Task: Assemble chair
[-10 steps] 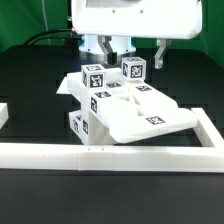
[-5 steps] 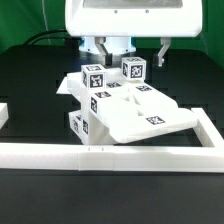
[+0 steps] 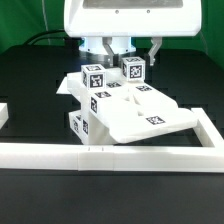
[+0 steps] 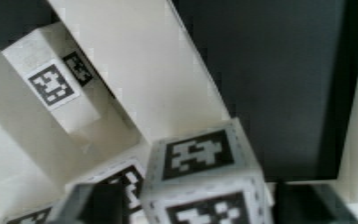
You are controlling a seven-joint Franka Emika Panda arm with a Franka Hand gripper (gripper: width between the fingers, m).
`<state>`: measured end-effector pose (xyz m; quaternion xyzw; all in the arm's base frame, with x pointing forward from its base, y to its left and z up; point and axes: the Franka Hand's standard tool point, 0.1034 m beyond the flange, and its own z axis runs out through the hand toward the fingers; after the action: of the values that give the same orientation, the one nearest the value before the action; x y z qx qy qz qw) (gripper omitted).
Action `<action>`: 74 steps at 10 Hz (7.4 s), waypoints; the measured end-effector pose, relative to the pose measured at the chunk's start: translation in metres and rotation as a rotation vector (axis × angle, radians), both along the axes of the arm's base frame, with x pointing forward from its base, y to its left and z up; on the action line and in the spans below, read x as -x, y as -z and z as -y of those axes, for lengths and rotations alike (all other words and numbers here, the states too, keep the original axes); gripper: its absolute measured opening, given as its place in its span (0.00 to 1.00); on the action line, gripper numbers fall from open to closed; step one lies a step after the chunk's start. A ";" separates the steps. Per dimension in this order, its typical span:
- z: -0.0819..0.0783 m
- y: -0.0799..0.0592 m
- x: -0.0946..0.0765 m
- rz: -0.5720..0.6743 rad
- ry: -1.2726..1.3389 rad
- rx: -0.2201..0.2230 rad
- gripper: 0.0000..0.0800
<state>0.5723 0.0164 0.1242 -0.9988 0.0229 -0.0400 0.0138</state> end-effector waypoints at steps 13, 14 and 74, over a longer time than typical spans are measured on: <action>-0.003 0.000 0.000 -0.021 0.695 -0.071 0.35; -0.004 0.000 0.000 -0.024 0.770 -0.081 0.35; -0.033 -0.005 0.003 -0.093 0.035 -0.016 0.81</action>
Offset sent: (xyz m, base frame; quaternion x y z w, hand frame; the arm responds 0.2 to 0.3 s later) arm 0.0000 0.0000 0.0000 0.0000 0.0000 0.1938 0.9810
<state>0.5693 0.0496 0.1288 -0.9989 0.0415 0.0064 0.0200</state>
